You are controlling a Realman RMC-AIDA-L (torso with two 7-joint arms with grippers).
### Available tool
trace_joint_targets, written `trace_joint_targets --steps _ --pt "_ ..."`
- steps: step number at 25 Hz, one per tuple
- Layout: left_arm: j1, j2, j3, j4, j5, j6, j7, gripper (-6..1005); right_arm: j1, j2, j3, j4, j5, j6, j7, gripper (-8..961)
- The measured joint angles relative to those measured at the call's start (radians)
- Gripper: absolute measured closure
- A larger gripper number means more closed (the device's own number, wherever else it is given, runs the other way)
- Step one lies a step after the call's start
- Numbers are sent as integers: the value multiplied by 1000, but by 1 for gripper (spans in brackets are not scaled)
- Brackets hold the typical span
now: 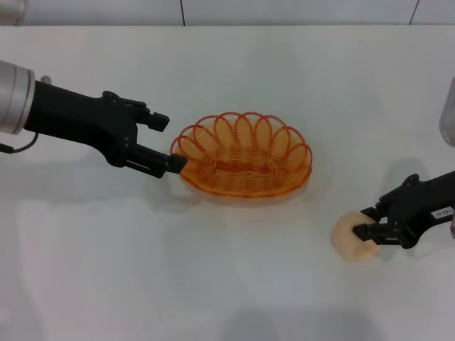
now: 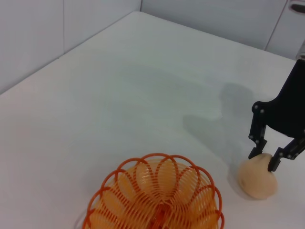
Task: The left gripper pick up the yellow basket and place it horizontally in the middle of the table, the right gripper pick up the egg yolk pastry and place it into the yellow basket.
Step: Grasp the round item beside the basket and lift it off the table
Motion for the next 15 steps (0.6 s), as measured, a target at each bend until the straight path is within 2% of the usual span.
trace_joint_targets --steps 3,15 --pt "0 0 -1 0 -1 0 0 124 0 0 1 -2 4 -2 1 665" --pt "12 4 -3 2 -2 -3 4 124 2 2 -1 -55 33 -3 5 772"
